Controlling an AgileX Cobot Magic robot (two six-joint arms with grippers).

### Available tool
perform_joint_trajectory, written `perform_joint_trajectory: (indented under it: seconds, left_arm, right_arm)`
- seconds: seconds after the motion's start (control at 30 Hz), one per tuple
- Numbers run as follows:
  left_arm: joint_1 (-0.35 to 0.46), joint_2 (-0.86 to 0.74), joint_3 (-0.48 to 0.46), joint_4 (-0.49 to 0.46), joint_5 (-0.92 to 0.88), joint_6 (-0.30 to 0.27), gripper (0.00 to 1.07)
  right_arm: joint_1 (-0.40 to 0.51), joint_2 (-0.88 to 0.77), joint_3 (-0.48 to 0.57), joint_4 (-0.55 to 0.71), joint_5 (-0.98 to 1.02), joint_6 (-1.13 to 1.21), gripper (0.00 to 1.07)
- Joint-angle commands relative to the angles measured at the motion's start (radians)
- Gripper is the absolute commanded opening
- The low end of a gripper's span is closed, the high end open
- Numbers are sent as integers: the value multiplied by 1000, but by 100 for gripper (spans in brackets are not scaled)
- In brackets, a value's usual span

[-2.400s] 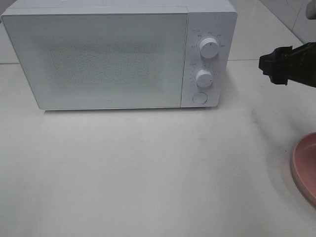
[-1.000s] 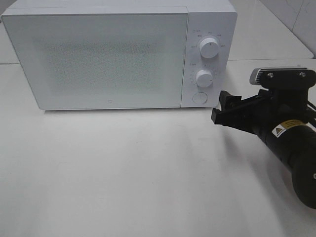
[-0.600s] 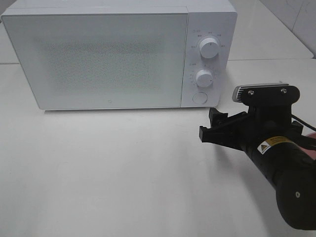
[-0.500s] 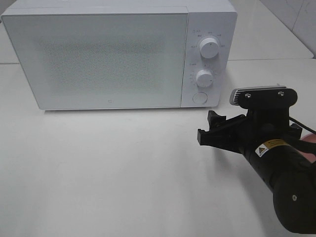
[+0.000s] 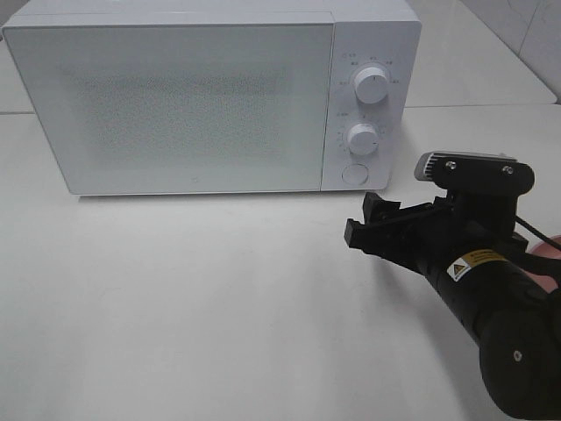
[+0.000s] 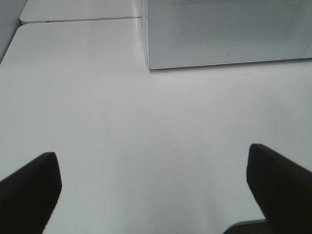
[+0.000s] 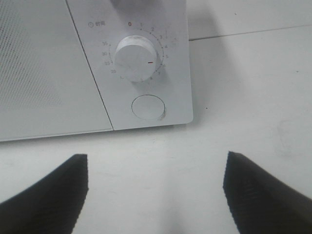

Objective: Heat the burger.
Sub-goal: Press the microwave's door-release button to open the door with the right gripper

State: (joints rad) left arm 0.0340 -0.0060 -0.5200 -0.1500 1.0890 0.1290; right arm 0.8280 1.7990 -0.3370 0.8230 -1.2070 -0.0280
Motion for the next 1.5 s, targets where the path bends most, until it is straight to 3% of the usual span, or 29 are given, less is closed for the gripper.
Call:
perform_joint_trajectory:
  seconds: [0.03,0.1,0.2,0.27,0.33,0.47,0.83,1.1,1.5]
  left_arm:
    - [-4,-25,2,0,-17,0,96]
    - [-4,-25,2,0,-17,0,96]
    - [-4,-25,2,0,-17,0,96]
    - [-4,-25,2,0,-17,0,96]
    - [-4,-25,2,0,-17,0,96]
    - [-4,-25,2,0,-17,0,96]
    - [-4,-25,2,0,-17,0,96]
    - [-4,-25,2,0,-17,0,96]
    - [-4,-25,2,0,-17,0,96]
  right_arm:
    - [1,-4,-8,1,-187,92,75]
    - [1,-4,-8,1,-187,280,75]
    - [1,-4,-8,1,-186,336,74]
    - [1,-4,-8,1,-186,556,71]
    - [1,-4,-8,1,-186,619,70]
    - [1,-4,-8,2,-183,866,62]
    - [1,-4,-8,2,-180,1233,41]
    - [1,-4,-8,5,-169,1347,18]
    - [1,-4,-8,5,-80,1463,2]
